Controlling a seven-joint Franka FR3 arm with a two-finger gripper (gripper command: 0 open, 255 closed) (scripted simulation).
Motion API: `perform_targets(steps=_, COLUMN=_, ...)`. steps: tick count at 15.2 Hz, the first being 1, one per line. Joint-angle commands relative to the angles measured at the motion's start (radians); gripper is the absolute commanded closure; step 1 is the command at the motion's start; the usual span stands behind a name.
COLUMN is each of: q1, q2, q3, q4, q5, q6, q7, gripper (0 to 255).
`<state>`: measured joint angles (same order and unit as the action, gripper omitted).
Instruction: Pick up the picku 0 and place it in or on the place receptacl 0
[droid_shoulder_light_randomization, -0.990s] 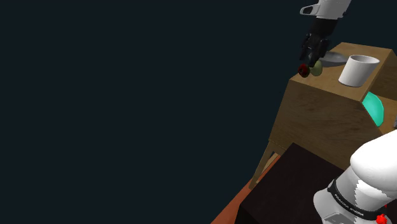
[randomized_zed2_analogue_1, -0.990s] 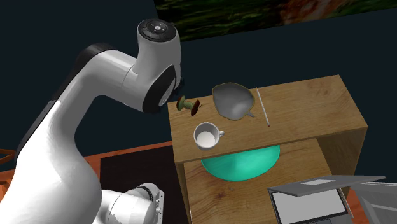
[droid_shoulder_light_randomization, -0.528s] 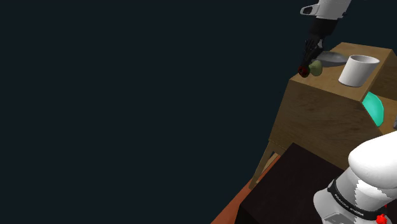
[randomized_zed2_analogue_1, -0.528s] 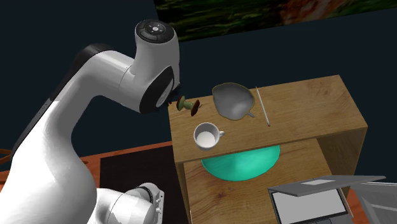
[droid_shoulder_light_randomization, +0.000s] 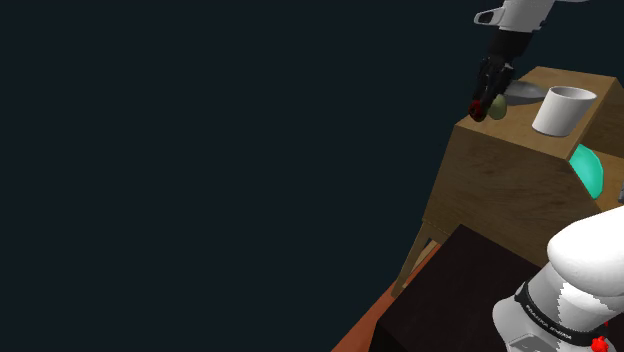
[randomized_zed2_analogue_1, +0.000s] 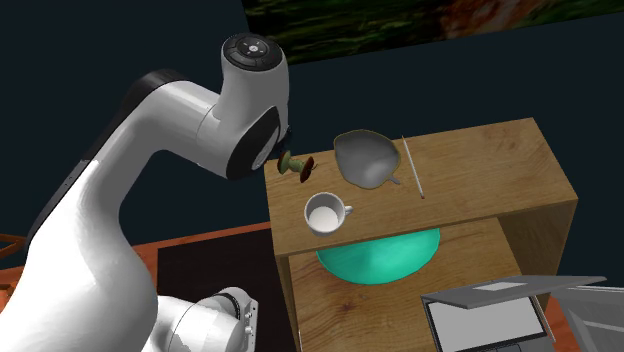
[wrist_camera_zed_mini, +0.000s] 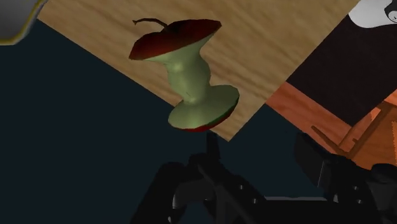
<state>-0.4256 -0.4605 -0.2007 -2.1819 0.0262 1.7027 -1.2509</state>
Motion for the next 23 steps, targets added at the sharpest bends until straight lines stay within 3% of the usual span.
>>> perform_targets(steps=1, q1=-0.004, q2=0.018, q3=-0.038, q4=0.013, q5=-0.003, q6=0.017, q7=-0.077, gripper=0)
perform_targets(steps=5, q1=-0.006, q2=0.079, q3=-0.135, q4=0.062, q5=0.005, q6=0.053, q7=-0.269, gripper=0)
perform_targets(steps=13, q1=-0.005, q2=0.082, q3=-0.133, q4=-0.037, q5=0.007, q6=0.155, q7=-0.27, gripper=0)
perform_targets(steps=20, q1=-0.005, q2=0.082, q3=-0.133, q4=-0.037, q5=0.007, q6=0.155, q7=-0.27, gripper=0)
perform_targets(steps=21, q1=-0.005, q2=0.082, q3=-0.133, q4=-0.037, q5=0.007, q6=0.155, q7=-0.27, gripper=255)
perform_targets(steps=23, q1=-0.005, q2=0.082, q3=-0.133, q4=-0.037, q5=0.007, q6=0.155, q7=-0.27, gripper=255)
